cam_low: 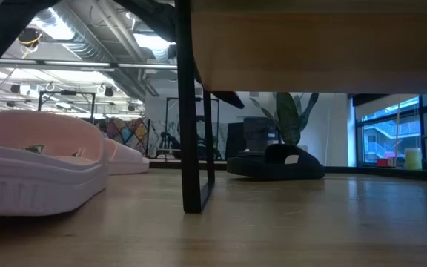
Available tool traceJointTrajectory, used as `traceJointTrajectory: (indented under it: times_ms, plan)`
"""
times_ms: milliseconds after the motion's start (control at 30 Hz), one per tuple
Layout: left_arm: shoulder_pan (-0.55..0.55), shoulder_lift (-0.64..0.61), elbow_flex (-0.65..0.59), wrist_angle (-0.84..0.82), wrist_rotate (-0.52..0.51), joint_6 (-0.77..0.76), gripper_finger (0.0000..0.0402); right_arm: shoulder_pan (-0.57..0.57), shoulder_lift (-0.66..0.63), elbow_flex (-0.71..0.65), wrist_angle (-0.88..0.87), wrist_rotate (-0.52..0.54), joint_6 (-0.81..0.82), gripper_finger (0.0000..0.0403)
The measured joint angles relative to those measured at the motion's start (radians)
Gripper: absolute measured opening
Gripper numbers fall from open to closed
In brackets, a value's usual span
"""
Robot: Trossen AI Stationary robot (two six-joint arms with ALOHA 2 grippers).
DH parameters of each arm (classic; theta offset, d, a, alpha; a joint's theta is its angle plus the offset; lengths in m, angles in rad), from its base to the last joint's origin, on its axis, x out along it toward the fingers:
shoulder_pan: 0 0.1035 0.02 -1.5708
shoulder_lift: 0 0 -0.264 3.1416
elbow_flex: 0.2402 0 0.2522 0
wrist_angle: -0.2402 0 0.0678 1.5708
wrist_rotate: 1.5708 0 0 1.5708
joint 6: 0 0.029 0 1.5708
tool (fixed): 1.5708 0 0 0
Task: Pick and place slides into the shelf
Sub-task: Put the black slipper onto the shelf
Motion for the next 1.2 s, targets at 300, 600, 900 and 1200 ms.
traceJointTrajectory:
  times_ms: [300, 600, 900, 1200]
  plan:
    - [-0.115, 0.129, 0.000, 0.145, -0.179, 0.006, 0.0165, -0.022, 0.000, 0.000, -0.015, -0.001, -0.002, 0.0165]
    - [-0.186, 0.180, 0.000, 0.273, -0.366, 0.044, 0.0165, -0.022, 0.001, 0.000, -0.053, -0.002, -0.002, 0.0165]
    - [-0.190, 0.195, -0.001, 0.279, -0.371, 0.039, 0.0165, -0.022, 0.001, 0.000, -0.068, -0.002, -0.002, 0.0165]
    - [-0.195, 0.235, -0.004, 0.295, -0.378, 0.018, 0.0165, -0.022, 0.001, 0.000, -0.068, -0.001, -0.002, 0.0165]
